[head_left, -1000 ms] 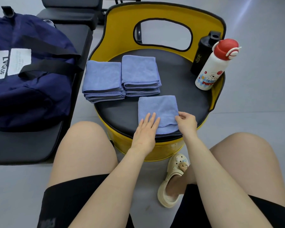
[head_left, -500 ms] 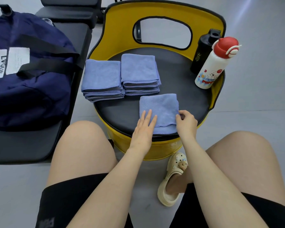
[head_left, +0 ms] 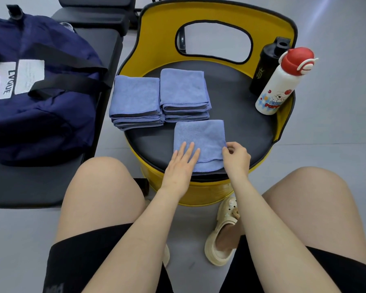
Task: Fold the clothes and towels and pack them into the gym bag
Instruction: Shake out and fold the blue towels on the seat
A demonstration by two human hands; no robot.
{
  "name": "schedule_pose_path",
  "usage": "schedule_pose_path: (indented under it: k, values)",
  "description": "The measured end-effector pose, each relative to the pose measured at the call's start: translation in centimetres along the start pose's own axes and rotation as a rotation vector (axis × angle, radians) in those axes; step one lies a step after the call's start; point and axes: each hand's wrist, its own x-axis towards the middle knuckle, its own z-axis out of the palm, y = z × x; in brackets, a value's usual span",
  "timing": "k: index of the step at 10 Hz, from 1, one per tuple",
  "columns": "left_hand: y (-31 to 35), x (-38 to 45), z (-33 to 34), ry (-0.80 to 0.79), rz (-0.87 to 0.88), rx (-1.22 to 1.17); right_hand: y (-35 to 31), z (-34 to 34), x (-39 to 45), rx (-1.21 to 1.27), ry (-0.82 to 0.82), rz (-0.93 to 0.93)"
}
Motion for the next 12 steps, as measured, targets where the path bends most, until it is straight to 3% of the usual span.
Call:
schedule_pose_path:
  k: [1,2,3,4,5,6,8,12]
  values:
    - [0.0,0.1,0.1,-0.025,-0.002,0.015,0.0,-0.1,0.0,-0.005,-0.004,-0.007]
    - [-0.1,0.3,-0.6,-0.08,-0.011,-0.097,-0.1,0.0,0.1,-0.105,0.039,-0.139]
    - [-0.1,0.6,-2.0,0.016,-0.017,-0.298,-0.5,0.8,0.4,-0.261,-0.02,-0.39]
    - [-0.4,1.7,-2.4,0.13,-0.097,-0.295,-0.9,2.0,0.7,-0.479,-0.213,-0.593]
    - [-1.2,3.5,-2.1,0.076,-0.113,-0.115,-0.8,2.6,1.0,-0.624,-0.327,-0.62]
    - [-2.0,4.3,-1.6,0.01,-0.063,-0.028,-0.1,2.7,1.1,-0.718,-0.333,-0.545]
    - [-2.3,4.5,-0.3,0.015,-0.065,0.014,0.6,3.0,1.1,-0.669,-0.32,-0.457]
    - [-7.0,2.9,-0.5,0.046,-0.137,0.081,-2.3,7.0,-0.2,-0.722,-0.352,-0.553]
